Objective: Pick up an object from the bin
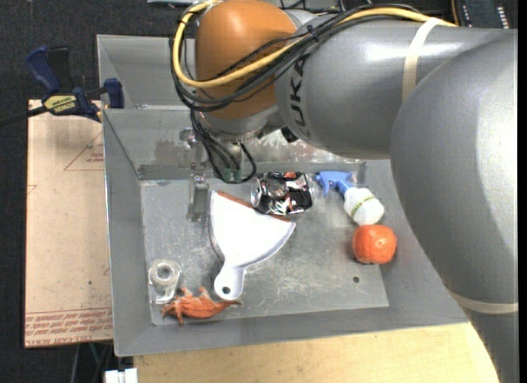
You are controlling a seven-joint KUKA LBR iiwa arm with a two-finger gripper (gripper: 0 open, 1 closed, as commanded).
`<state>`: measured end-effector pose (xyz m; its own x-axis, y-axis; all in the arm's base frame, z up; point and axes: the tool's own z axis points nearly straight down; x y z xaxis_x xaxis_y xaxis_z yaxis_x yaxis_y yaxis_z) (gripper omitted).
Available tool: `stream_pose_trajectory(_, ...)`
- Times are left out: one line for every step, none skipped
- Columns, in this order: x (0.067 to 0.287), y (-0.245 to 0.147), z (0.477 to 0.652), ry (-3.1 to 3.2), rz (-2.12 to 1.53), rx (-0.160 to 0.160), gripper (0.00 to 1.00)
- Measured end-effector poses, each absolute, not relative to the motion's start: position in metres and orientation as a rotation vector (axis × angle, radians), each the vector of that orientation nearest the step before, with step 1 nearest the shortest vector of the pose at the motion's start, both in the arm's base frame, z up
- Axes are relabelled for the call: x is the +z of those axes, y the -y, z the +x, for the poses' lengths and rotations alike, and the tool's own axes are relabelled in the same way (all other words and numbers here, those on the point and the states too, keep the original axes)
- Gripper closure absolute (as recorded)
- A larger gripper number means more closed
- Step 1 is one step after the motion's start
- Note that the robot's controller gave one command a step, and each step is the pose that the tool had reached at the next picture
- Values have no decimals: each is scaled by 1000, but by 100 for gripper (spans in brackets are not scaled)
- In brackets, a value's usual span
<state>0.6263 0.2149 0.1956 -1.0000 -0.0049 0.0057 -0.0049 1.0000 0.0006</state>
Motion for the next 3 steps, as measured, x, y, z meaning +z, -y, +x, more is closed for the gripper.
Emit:
stream_pose_trajectory(201,-213,628,3143,1,-3,0)
stream_pose_trajectory(73,-231,566,2981,980,-5,0)
stream_pose_trajectory(153,-230,544,2988,1007,-4,0)
